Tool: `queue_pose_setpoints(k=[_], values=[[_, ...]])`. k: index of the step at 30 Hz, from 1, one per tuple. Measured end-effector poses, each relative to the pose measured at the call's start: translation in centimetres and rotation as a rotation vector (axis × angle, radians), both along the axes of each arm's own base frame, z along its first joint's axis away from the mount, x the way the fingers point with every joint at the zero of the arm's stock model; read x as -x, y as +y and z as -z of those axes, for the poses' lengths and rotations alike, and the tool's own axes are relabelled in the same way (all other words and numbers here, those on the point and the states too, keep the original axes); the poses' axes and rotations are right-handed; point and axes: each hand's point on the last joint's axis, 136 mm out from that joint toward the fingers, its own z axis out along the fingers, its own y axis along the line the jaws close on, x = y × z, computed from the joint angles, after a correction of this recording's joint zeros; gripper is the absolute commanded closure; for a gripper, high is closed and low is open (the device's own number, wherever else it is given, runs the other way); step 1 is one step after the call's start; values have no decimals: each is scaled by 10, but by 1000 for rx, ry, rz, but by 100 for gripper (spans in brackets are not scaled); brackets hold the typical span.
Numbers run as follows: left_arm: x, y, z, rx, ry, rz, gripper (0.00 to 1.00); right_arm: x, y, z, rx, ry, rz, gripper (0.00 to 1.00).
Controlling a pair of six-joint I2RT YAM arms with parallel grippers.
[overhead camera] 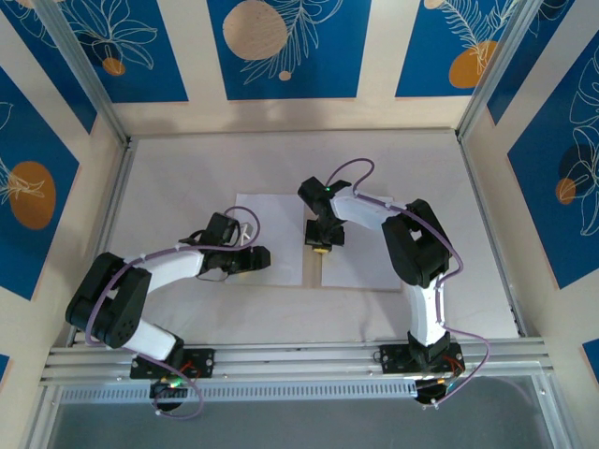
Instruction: Put the files into the folder
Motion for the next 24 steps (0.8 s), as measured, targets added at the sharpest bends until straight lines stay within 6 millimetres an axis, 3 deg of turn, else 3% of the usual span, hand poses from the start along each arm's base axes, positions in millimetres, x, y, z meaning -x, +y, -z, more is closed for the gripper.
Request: queue_pose_setpoints(k=[14,24], values=[[0,-1,-1,7,0,2,28,1,-6,-12,2,-1,5,95],[-1,0,-2,8,0,-8,28,-11,-9,-61,-64,-90,8,94]])
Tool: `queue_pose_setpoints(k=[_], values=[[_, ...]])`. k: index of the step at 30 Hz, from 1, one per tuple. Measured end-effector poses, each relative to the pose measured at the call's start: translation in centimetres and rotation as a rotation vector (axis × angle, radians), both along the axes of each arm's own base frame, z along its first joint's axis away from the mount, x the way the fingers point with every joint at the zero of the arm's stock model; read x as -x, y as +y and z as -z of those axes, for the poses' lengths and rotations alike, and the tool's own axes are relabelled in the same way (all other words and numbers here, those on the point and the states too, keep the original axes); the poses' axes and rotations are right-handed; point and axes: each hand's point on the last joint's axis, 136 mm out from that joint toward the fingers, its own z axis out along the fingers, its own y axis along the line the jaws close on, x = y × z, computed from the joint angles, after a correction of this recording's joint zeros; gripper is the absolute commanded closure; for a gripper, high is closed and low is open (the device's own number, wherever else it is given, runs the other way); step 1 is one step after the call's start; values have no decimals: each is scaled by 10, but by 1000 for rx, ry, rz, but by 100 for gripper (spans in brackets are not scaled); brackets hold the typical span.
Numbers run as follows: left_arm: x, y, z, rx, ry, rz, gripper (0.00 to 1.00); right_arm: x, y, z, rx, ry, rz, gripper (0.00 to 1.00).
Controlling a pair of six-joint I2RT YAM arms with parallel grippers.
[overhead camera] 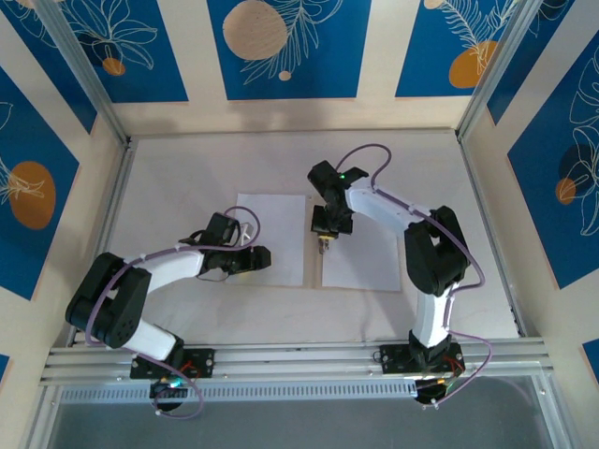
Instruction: Put the files into the folder
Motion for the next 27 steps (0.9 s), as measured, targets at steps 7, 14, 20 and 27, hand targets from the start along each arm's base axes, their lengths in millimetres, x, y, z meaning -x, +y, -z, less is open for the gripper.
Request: queue_pose_setpoints(k=[7,14,20,27], values=[[11,13,-4,-43,23,-34,27,6,-1,-51,-95,-142,-36,86],[15,24,-43,-59,-26,-70,7,39,-20,-48,-122,-225,-73,74],[6,45,-90,-125,-158,-137,0,64,-34,-15,-104,-255,-89,65],[16,74,-89,-215,-218,-201,0,77,-45,1,-105,-381,-96,52]])
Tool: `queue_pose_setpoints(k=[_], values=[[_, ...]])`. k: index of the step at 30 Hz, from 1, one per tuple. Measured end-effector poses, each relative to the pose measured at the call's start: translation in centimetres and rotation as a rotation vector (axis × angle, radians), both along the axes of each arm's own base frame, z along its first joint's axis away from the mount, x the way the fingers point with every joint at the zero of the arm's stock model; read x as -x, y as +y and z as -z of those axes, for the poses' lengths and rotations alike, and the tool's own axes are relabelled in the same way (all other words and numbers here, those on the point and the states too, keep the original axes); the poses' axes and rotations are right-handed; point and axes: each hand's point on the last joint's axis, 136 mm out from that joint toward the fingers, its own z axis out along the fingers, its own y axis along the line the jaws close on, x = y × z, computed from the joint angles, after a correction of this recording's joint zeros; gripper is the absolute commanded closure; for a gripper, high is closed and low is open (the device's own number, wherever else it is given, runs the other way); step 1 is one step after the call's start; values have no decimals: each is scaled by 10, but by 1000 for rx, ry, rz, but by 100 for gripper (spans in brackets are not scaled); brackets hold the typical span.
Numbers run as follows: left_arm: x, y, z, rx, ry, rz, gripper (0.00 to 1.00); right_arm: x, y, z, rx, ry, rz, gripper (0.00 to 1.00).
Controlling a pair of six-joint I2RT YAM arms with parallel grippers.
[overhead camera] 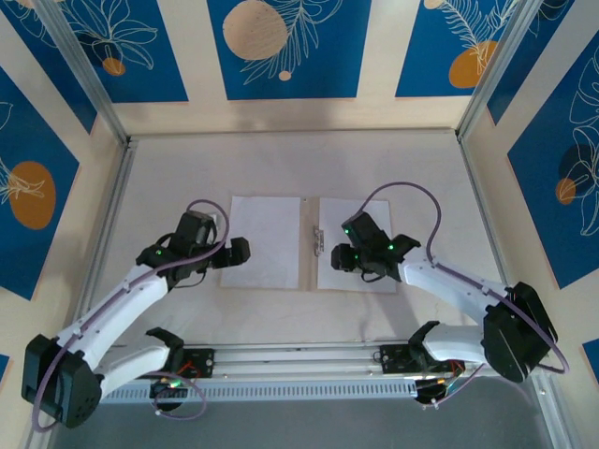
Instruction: Put the files into the folder
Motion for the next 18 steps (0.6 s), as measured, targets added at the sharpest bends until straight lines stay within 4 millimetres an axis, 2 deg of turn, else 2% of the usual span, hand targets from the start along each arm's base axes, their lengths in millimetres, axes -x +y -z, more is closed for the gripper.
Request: queue_pose_setpoints(k=[3,8,18], values=[[11,7,16,-7,30,-26,0,3,-3,7,8,-28,1,49],[26,16,44,-5,109,-85,0,2,-5,5,-23,-92,10,49],[38,25,77,66,150,-218,0,5,-12,-3,-93,-176,30,48]])
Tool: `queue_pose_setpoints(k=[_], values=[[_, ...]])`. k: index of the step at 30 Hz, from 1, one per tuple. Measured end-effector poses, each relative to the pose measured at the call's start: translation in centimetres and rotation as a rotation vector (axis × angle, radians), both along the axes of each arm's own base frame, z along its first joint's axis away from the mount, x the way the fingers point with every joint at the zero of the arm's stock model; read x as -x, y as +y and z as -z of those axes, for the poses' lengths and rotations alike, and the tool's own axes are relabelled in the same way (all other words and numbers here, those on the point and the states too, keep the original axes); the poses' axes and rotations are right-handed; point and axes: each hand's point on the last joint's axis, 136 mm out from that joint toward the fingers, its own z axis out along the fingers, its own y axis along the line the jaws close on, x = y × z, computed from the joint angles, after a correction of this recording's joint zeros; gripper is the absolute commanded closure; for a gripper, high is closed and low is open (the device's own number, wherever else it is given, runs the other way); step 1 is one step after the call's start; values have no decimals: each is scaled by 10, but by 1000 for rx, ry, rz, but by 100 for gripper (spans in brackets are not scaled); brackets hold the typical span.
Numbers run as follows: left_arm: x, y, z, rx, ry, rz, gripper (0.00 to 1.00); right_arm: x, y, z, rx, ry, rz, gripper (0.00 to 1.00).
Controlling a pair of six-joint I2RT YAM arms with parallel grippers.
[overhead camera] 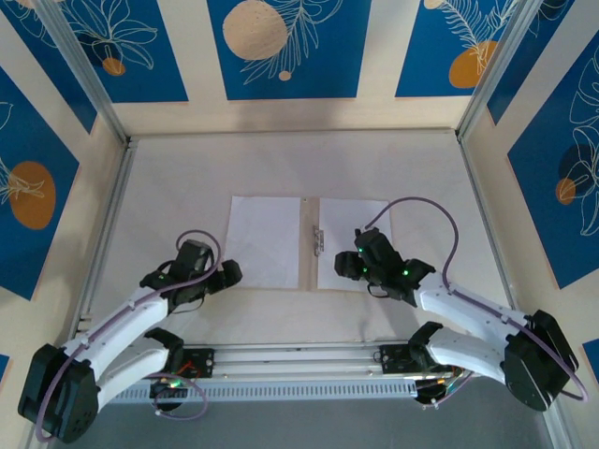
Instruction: Put the files into the folder
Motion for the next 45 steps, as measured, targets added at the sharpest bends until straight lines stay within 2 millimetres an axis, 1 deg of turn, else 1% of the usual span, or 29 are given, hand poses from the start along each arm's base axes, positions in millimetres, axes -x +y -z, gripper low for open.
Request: queue_pose_setpoints(k=[4,9,15,20,27,34,45], values=[[-1,-3,6,31,-12,-12,1,0,-9,-2,-29,-16,40,48],[-6,-9,3,64,-39,-1,2,-4,-17,-1,-46,-24,78,48],[-10,-12,1,86,-60,4,2,-6,-17,-3,-63,-27,88,48],[-11,-14,5,94,-47,5,4,-7,-18,-3,-67,-31,94,48],[-9,-17,6,113,-34,10,12,-8,-19,-1,-72,-17,106,48],[-4,-17,8,140,-41,4,14,-8,-21,5,-66,8,112,48],[-4,-24,8,197,-49,7,24,-8,-21,6,-68,11,116,48]])
